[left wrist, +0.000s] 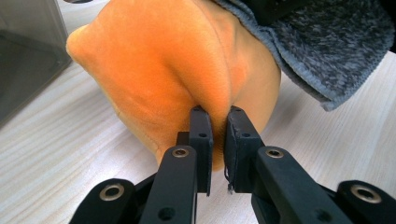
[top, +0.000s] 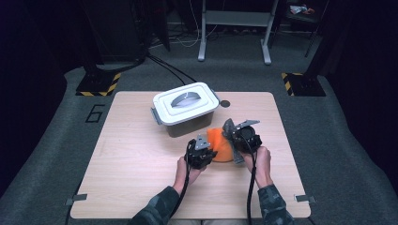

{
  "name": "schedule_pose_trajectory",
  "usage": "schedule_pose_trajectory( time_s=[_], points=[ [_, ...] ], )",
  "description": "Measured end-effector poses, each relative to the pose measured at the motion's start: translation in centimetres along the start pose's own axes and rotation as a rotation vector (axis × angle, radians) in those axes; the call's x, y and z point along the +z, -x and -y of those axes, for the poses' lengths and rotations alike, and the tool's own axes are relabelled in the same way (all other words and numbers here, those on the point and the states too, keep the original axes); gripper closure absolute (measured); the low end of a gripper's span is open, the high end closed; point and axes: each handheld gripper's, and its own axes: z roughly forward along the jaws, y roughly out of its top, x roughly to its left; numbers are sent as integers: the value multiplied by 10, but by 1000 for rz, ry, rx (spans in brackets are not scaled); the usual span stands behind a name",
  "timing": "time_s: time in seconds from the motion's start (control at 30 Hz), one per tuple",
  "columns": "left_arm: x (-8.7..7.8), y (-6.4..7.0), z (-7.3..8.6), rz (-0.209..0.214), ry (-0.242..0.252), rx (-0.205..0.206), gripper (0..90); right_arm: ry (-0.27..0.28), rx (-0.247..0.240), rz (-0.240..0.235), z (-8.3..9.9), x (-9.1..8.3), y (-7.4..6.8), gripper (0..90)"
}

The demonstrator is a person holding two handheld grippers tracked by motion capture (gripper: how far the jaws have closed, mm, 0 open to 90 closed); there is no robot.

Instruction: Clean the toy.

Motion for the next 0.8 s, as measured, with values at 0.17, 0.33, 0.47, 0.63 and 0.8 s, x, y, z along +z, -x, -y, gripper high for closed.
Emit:
schedule_pose_trajectory(
  time_s=[0.17,0.33,0.47,0.63,0.8],
  points=[
    [0,-2,1,0,-2,-1,825,-24,37,23,6,4,13,743],
    [1,-2,2,2,-2,-6,824,-44,57,31,13,11,23,743],
    [1,-5,5,3,-12,-24,825,-68,81,34,14,16,27,742],
    [1,-11,9,-5,-19,-35,826,-96,96,40,16,23,31,740],
    [1,-16,13,-12,-20,-56,825,-150,105,45,23,39,34,739]
  ],
)
